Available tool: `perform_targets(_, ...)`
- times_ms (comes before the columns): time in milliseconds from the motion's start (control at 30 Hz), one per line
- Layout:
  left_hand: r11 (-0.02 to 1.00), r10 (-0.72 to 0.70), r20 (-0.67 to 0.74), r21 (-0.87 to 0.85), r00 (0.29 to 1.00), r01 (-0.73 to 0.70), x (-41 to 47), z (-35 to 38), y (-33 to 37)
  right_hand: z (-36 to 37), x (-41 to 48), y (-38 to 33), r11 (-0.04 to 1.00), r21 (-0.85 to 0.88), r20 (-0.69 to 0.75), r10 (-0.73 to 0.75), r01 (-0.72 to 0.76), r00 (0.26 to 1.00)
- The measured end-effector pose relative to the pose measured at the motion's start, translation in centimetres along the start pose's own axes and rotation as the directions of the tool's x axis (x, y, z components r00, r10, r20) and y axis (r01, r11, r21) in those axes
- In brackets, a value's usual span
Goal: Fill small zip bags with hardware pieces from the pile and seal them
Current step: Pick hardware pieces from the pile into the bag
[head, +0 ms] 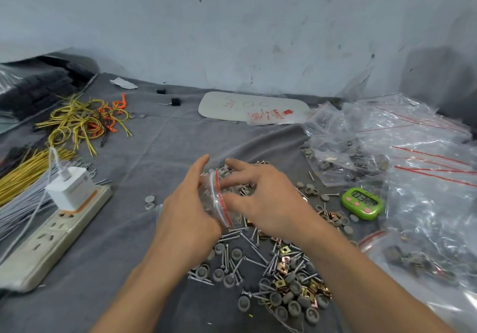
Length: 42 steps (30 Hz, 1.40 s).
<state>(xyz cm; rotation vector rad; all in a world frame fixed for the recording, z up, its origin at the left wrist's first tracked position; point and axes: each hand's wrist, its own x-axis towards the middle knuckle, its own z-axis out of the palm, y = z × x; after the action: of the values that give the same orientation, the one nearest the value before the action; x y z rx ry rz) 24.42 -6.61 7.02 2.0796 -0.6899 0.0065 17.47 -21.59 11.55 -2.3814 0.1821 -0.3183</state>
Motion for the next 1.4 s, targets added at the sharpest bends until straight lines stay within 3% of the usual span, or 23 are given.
perform_targets(67, 0.999, -0.02, -0.035, -0.048, 0.999, 0.018, 0.0, -0.3, 0.2, -0.6, 0.3, 1.1, 0.984, 0.141, -0.137, 0.129, -0.11, 0.982)
perform_targets(133, 0.996, -0.039, -0.05, -0.078, 0.998, 0.035, 0.2, -0.7, 0.3, -1.4, 0.4, 2.9, 0.967, 0.0, -0.224, 0.247, -0.253, 0.943)
perform_targets(200, 0.995, -0.045, -0.049, -0.09, 0.998, 0.04, 0.3, -1.0, 0.4, -1.3, 0.2, 4.4, 0.903, -0.232, -0.149, 0.335, -0.362, 0.931)
perform_targets(300, 0.993, -0.033, -0.038, -0.111, 0.999, 0.029, 0.4, -1.3, 0.3, -0.1, 0.2, 5.4, 0.834, -0.399, -0.052, 0.396, -0.382, 0.917)
perform_targets(533, 0.994, -0.03, -0.021, -0.105, 0.999, 0.028, 0.3, -1.1, 0.2, -0.2, 0.2, 5.4, 0.863, -0.286, -0.122, 0.398, -0.417, 0.909)
perform_targets(667, 0.998, -0.039, -0.024, -0.055, 0.999, 0.037, 0.1, -0.8, 0.4, -1.0, 0.0, 4.8, 0.932, -0.124, -0.196, 0.315, -0.342, 0.929)
perform_targets(800, 1.0, -0.001, -0.017, 0.005, 1.0, 0.001, 0.0, -0.5, 0.4, -1.0, -0.3, 1.9, 0.979, 0.167, -0.187, 0.145, -0.114, 0.972)
perform_targets(933, 1.0, -0.01, 0.012, 0.001, 1.0, 0.01, 0.1, -0.3, 0.2, 0.5, -0.6, -0.1, 0.987, 0.16, -0.072, 0.005, 0.007, 0.997)
perform_targets(1000, 1.0, -0.007, 0.019, -0.02, 1.0, 0.007, 0.0, -0.3, 0.2, 0.3, -0.3, 0.7, 0.982, 0.187, -0.157, 0.054, -0.024, 0.986)
perform_targets(1067, 0.999, -0.012, 0.015, -0.053, 1.0, 0.012, 0.0, -0.5, 0.3, -0.7, -0.2, 2.7, 0.985, 0.1, -0.265, 0.165, -0.143, 0.95)
perform_targets(1167, 0.998, -0.013, 0.014, -0.067, 1.0, 0.014, 0.0, -0.7, 0.3, -1.2, -0.4, 5.4, 0.917, -0.19, -0.199, 0.314, -0.35, 0.929)
perform_targets(1267, 0.998, -0.013, 0.01, -0.063, 1.0, 0.014, 0.1, -0.7, 0.1, 0.2, -0.3, 6.4, 0.879, -0.293, -0.085, 0.369, -0.377, 0.926)
perform_targets(1400, 0.999, -0.002, -0.001, -0.035, 1.0, 0.002, 0.2, -0.4, -0.2, 1.1, 0.3, 6.8, 0.872, -0.322, -0.117, 0.348, -0.367, 0.93)
